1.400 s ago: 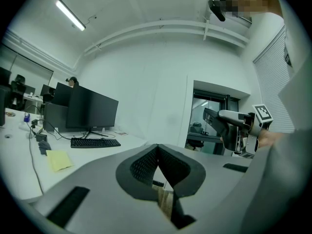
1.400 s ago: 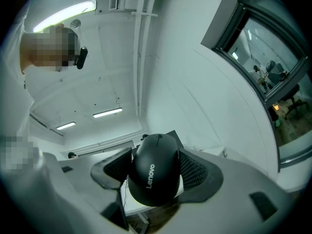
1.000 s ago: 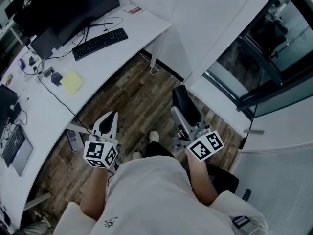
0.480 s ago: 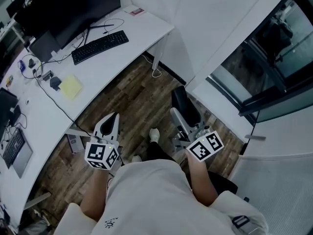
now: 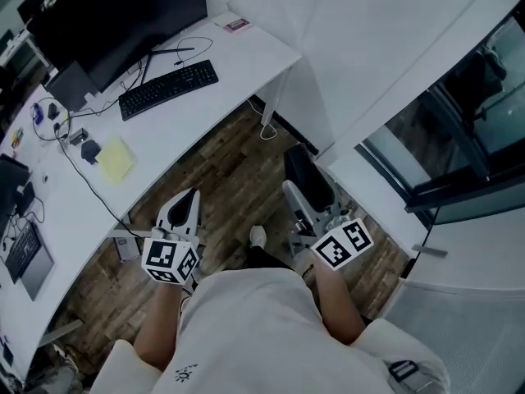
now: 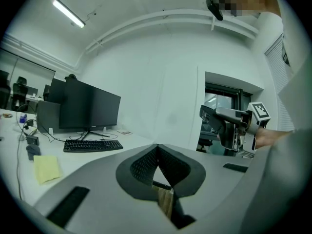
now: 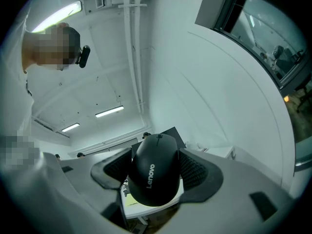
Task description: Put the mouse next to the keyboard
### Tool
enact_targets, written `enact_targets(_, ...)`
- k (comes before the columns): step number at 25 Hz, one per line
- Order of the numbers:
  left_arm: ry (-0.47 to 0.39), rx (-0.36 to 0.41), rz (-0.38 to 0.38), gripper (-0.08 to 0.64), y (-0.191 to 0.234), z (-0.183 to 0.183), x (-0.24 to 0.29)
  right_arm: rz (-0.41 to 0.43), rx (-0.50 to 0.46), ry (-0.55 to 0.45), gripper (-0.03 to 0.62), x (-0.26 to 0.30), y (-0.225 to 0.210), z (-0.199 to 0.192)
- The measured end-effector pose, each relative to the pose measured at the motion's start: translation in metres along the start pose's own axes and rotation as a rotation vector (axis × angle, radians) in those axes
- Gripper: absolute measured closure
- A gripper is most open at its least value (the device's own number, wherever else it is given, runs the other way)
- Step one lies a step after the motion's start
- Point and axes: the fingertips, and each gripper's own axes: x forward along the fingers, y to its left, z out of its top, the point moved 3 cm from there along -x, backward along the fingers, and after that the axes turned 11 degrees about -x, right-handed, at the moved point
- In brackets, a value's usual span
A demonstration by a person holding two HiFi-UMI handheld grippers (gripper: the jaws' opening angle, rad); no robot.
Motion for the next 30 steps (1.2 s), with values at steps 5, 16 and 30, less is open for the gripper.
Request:
enact_targets(5,-0.020,-0.004,0.025,0.549,-0.004,0.015,0.039,0.032,-0.001,0.011,0.281,0.028,-0.036,0.010)
enact_targets(16,-0.026,-0.008,0.062,0.549,-0.020,0.023,0.120,0.094,0.027,0.055,0.281,0.067,-0.109,0.007)
enact_targets(30,-0.001,-0.012,0.099,0.549,-0.030,0.011,0.167,0.117,0.056,0.093,0.281,0.079,-0.163,-0.006)
